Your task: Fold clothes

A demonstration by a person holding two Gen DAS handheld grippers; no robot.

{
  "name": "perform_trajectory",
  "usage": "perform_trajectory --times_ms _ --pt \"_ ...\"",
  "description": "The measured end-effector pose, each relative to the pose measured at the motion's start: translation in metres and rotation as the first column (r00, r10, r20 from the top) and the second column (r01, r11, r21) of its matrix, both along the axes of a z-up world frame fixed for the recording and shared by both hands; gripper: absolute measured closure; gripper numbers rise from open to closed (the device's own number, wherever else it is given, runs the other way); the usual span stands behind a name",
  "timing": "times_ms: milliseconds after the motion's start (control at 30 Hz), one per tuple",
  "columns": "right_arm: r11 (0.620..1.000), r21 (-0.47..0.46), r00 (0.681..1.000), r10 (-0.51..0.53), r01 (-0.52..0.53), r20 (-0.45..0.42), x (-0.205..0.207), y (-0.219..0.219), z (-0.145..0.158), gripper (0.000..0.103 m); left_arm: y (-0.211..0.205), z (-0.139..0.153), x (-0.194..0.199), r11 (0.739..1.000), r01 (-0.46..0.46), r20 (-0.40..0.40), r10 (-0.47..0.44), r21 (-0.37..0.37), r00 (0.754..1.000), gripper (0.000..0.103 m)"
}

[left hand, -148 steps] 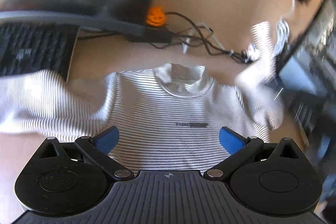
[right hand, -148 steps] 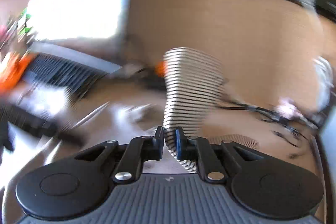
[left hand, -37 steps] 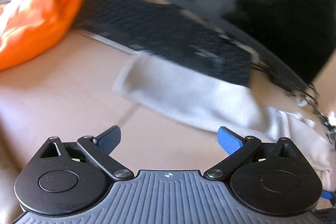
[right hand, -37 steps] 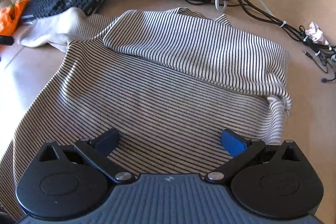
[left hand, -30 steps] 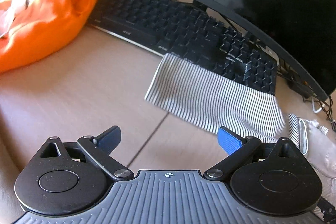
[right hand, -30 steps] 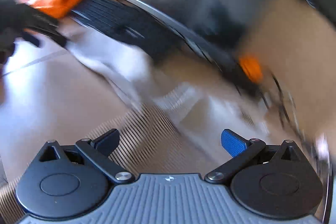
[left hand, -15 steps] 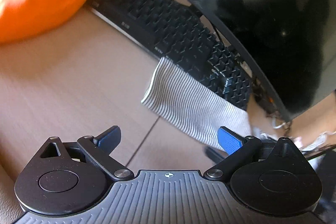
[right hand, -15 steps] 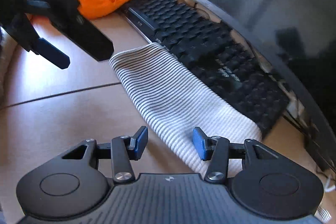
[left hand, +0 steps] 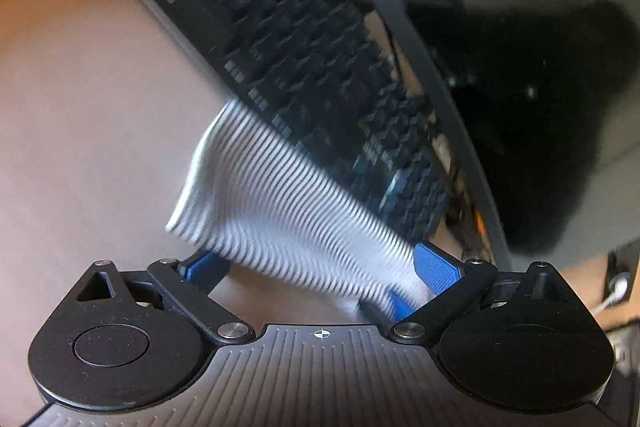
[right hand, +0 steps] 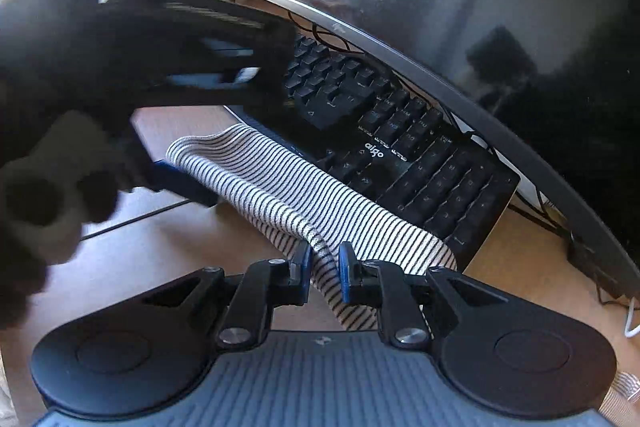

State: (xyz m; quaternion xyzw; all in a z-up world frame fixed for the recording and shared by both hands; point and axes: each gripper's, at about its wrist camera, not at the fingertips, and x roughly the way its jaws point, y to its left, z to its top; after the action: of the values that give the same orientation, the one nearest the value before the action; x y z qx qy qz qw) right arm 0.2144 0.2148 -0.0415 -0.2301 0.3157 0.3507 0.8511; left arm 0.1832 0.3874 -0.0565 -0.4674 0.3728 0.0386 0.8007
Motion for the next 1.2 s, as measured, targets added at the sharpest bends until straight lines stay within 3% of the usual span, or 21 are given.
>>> perform_trajectory --times_ms 67,100,167,200,233,300,367,400,433,533,633,733,867,967,1000,1100,1133,1200 --pt "1.000 0.003 1.000 0.002 -0.002 -0.004 -0.002 -0.001 0.001 0.089 -0.003 0.001 0.008 0.999 -0.014 -0.012 0.014 0.031 1.000 0.020" --pt "1.000 0.003 1.000 0.003 -0.003 -0.006 -0.002 -0.001 0.000 0.089 -0.005 0.002 0.011 0.999 -0.018 -0.019 0.019 0.049 1.000 0.040" --pt "1.000 0.003 1.000 0.006 -0.006 -0.010 -0.002 -0.001 -0.001 0.089 -0.008 0.002 0.016 0.997 -0.019 -0.031 0.021 0.081 0.999 0.054" --pt "1.000 0.002 1.000 0.007 -0.007 -0.009 -0.003 -0.001 -0.002 0.084 -0.010 0.003 0.016 0.996 -0.012 -0.031 0.015 0.093 0.999 0.070" --pt "1.000 -0.005 1.000 0.008 -0.008 -0.010 -0.003 0.000 -0.004 0.069 -0.013 0.005 0.015 0.994 -0.003 -0.023 0.005 0.105 1.000 0.080" --pt "1.000 -0.020 1.000 0.016 -0.016 0.000 -0.004 0.003 -0.010 0.051 -0.020 0.013 0.012 0.991 0.014 -0.001 -0.014 0.131 1.000 0.081" --pt "0.999 -0.026 1.000 0.021 -0.021 0.019 -0.007 0.004 -0.013 0.062 -0.030 0.027 0.006 0.984 0.036 0.036 -0.043 0.174 0.998 0.084" --pt "1.000 -0.014 1.000 0.014 -0.014 0.027 -0.008 0.003 -0.011 0.088 -0.037 0.036 0.003 0.978 0.050 0.057 -0.063 0.205 0.996 0.085" --pt "1.000 -0.001 0.999 0.006 -0.006 0.034 -0.010 0.001 -0.009 0.093 -0.043 0.045 -0.001 0.970 0.062 0.077 -0.083 0.235 0.994 0.086" --pt "0.997 0.077 0.996 -0.036 0.029 0.087 -0.024 -0.020 0.013 0.093 -0.075 0.081 -0.010 0.922 0.102 0.141 -0.165 0.375 0.976 0.086" --pt "0.985 0.157 0.987 -0.096 0.075 0.129 -0.040 -0.055 0.038 0.094 -0.122 0.117 -0.012 0.858 0.155 0.208 -0.287 0.489 0.935 0.086" --pt "0.959 0.225 0.965 -0.208 0.170 0.160 -0.051 -0.104 0.057 0.094 -0.177 0.145 -0.004 0.812 0.231 0.263 -0.421 0.537 0.868 0.086" --pt "0.896 0.264 0.909 -0.399 0.358 0.120 -0.056 -0.186 0.063 0.094 -0.257 0.160 0.015 0.751 0.373 0.292 -0.587 0.545 0.755 0.083" --pt "0.851 0.255 0.878 -0.478 0.458 0.016 -0.061 -0.245 0.050 0.086 -0.303 0.159 0.025 0.721 0.462 0.298 -0.657 0.516 0.693 0.064" --pt "0.839 0.256 0.870 -0.493 0.481 -0.020 -0.066 -0.263 0.045 0.078 -0.313 0.155 0.028 0.710 0.476 0.284 -0.668 0.519 0.687 0.057" --pt "0.799 0.250 0.834 -0.547 0.547 -0.076 -0.079 -0.311 0.034 0.077 -0.333 0.136 0.033 0.665 0.507 0.200 -0.693 0.549 0.692 0.039" --pt "0.783 0.248 0.818 -0.570 0.570 -0.079 -0.081 -0.326 0.032 0.077 -0.338 0.126 0.035 0.639 0.521 0.154 -0.703 0.566 0.694 0.032" --pt "0.748 0.255 0.784 -0.618 0.612 -0.069 -0.076 -0.351 0.033 0.077 -0.345 0.106 0.033 0.568 0.545 0.051 -0.720 0.617 0.692 0.029"
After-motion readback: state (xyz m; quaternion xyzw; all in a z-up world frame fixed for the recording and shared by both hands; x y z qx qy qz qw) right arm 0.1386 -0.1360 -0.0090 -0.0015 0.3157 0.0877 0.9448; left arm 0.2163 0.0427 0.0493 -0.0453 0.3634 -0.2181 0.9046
